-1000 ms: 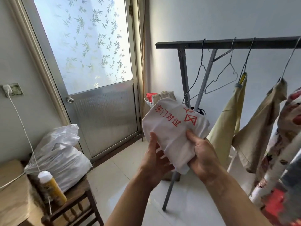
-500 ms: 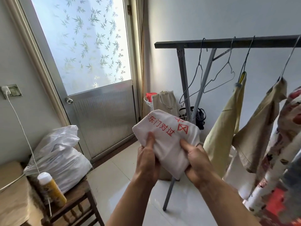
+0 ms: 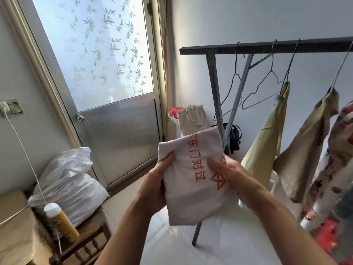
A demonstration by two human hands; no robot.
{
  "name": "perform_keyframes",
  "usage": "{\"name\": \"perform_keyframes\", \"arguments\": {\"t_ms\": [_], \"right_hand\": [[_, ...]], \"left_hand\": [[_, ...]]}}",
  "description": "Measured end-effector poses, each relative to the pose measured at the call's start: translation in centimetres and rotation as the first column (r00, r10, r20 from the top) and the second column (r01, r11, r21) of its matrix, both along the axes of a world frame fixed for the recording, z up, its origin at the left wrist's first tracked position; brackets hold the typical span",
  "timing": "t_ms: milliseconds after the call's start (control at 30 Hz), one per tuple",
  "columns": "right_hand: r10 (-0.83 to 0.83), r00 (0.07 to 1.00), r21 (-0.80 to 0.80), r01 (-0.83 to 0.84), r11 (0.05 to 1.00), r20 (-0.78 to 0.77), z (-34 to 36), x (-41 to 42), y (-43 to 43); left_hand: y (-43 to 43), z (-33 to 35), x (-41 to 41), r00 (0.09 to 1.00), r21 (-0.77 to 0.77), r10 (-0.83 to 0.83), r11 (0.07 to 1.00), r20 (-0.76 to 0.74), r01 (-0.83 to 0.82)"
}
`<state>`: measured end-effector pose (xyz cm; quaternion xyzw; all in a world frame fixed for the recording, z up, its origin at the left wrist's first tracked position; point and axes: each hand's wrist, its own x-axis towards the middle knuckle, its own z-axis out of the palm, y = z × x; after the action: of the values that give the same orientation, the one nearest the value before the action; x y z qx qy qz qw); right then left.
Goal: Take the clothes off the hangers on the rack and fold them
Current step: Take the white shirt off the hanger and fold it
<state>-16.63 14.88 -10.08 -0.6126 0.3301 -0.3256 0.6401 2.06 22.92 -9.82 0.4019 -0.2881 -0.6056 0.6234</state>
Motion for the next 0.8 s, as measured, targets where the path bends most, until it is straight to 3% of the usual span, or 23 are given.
{"name": "perform_keyframes", "arguments": {"t_ms": [167,367,467,667,800], "right_hand": [[0.113,0.975,0.259,-0.161,0.952,0.189,-2.2,-1.3,0.0],[0.048,0.976,0.355,-0.122,0.927,0.211,-5.9,-1.4,-0.8],[0.055,0.973,0.4,-0.143,0.905,0.222,-8.5,-1.1,-1.5],[-0.097,0.982,0.486,0.008,0.874,0.16,-17.2,1.3,-3.2],[-0.259,0.958,0.528,0.158,0.834,0.122,-23.0,2.7,-3.6]], "left_hand": [[-0.2,-2.3,0.2,0.992,0.045,-0.035,0.998,-0.123,0.041],[-2.4,-4.5,0.4,0.985,0.11,0.069,0.99,0.161,-0.087],[-4.1,-7.0,0.7,0.972,0.133,0.125,0.979,0.199,-0.153],[-6.5,-15.7,2.3,0.972,0.241,0.168,0.949,0.163,-0.204],[-5.6,-21.9,3.3,0.998,0.378,0.066,0.923,0.014,-0.066]]}}
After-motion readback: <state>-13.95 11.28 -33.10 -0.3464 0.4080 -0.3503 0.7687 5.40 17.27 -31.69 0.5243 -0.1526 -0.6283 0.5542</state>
